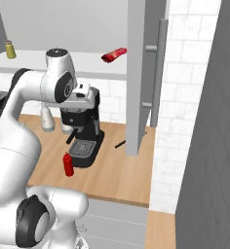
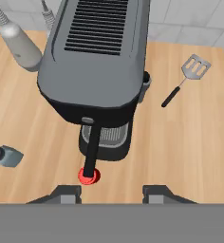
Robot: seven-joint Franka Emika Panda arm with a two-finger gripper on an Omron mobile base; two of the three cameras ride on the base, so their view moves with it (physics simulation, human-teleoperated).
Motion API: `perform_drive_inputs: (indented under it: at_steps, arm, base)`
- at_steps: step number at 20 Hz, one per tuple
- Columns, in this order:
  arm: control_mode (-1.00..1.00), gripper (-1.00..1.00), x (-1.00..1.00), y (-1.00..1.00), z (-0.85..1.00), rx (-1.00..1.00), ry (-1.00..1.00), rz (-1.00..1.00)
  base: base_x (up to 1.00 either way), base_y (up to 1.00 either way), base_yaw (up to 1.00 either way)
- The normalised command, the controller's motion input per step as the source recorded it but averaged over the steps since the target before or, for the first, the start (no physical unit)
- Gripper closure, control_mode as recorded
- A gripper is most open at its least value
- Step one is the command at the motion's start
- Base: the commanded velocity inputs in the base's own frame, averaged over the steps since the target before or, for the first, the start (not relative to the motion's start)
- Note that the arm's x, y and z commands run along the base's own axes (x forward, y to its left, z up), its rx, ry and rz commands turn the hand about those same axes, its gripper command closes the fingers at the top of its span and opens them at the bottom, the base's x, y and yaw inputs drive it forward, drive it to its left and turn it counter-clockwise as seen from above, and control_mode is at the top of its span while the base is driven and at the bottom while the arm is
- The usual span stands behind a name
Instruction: Put the shaker and condiment bottle from the counter next to their counterparts in the cabinet.
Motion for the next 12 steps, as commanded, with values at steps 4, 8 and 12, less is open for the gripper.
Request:
perform_drive_inputs:
  at_steps: [4,8,12]
  arm:
    - [-1.0,-1.0,0.0,0.0,-0.09,-0.02,0.0,0.05]
    - [-1.0,-1.0,-0.14,0.0,-0.2,0.0,-0.04,0.3]
    - [-1.0,-1.0,-0.39,0.0,-0.22,0.01,-0.13,0.37]
  base:
    - [0.0,0.0,0.0]
    - [0.0,0.0,0.0]
    - [0.0,0.0,0.0]
